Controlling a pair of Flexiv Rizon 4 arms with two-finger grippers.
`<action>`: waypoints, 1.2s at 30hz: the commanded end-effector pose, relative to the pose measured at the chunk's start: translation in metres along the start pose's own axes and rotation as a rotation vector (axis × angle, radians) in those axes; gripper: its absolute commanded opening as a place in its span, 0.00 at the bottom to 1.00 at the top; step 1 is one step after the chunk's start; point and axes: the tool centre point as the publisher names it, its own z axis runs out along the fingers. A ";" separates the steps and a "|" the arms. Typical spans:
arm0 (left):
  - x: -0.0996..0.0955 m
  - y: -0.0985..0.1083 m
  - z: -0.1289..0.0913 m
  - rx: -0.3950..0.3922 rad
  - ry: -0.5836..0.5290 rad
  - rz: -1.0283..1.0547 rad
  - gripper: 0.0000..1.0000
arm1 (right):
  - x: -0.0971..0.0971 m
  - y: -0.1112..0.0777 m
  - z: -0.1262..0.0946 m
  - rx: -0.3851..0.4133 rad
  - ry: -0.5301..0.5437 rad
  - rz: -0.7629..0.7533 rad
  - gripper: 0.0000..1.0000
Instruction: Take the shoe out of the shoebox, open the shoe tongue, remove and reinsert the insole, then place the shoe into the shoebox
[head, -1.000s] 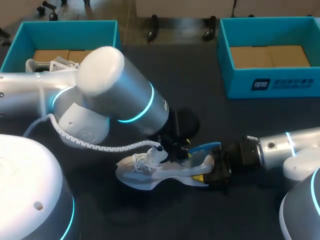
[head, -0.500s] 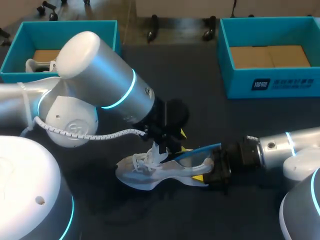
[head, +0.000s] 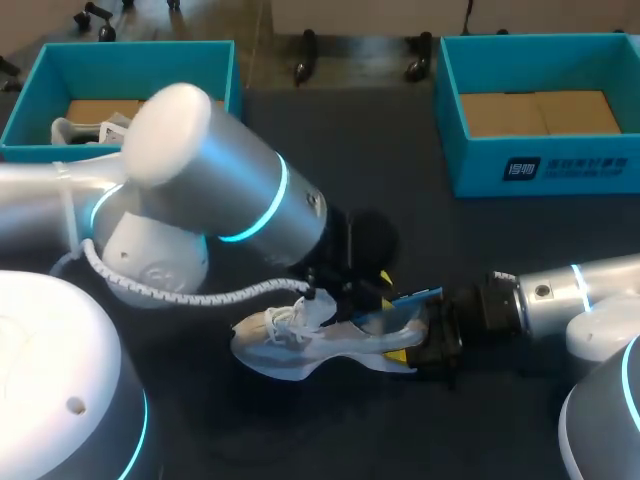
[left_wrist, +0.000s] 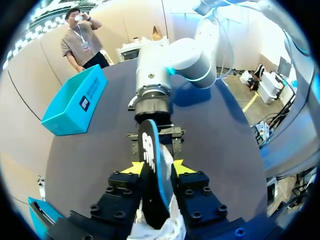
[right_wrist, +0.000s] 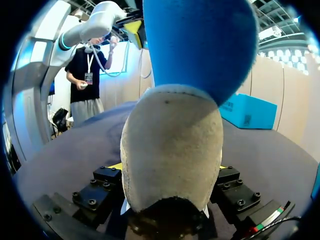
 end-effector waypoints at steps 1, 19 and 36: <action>0.009 -0.009 0.015 -0.018 -0.037 0.002 0.27 | 0.000 -0.002 0.003 0.005 0.001 0.001 0.00; 0.026 -0.023 0.024 -0.039 -0.184 -0.027 0.00 | 0.000 -0.002 0.003 0.005 0.001 0.001 0.00; 0.021 -0.019 0.016 -0.028 -0.285 -0.082 0.27 | 0.000 -0.002 0.003 0.005 0.001 0.001 0.00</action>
